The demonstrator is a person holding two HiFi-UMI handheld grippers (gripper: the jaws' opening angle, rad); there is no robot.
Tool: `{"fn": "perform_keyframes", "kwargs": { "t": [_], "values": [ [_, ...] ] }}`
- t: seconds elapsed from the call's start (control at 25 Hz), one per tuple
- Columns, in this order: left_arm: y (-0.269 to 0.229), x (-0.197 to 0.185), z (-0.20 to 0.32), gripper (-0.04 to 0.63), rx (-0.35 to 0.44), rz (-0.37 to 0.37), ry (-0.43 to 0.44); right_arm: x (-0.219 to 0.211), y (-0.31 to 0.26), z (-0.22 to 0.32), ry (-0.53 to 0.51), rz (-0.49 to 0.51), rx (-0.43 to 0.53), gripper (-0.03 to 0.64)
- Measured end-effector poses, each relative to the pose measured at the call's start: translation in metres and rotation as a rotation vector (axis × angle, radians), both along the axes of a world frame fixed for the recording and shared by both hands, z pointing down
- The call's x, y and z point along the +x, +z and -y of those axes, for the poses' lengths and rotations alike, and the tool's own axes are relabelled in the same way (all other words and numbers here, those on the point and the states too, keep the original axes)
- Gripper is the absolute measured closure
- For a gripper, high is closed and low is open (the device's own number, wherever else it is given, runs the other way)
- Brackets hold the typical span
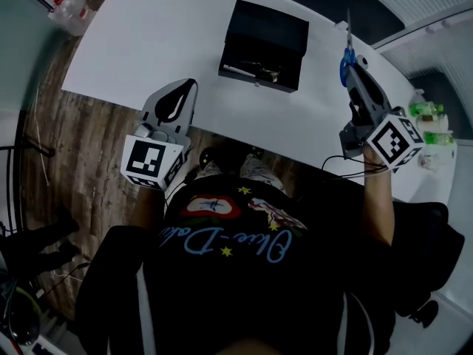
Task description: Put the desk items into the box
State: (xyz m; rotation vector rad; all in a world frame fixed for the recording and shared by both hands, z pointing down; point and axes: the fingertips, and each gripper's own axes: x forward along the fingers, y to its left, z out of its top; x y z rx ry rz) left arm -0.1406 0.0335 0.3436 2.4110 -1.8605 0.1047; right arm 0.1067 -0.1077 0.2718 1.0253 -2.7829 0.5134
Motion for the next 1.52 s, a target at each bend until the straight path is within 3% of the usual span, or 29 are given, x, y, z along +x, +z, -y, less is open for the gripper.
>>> {"fn": "perform_keyframes", "kwargs": {
  "t": [0.64,1.52],
  "values": [
    [-0.004,0.0,-0.023,0.587,-0.027,0.022,-0.159,-0.017,0.008,0.019,-0.151,0.0,-0.03,0.523],
    [-0.002,-0.002,-0.017,0.586,-0.056,0.053,-0.282,-0.047,0.044,0.049,-0.31,-0.041,-0.073,0.523]
  ]
}}
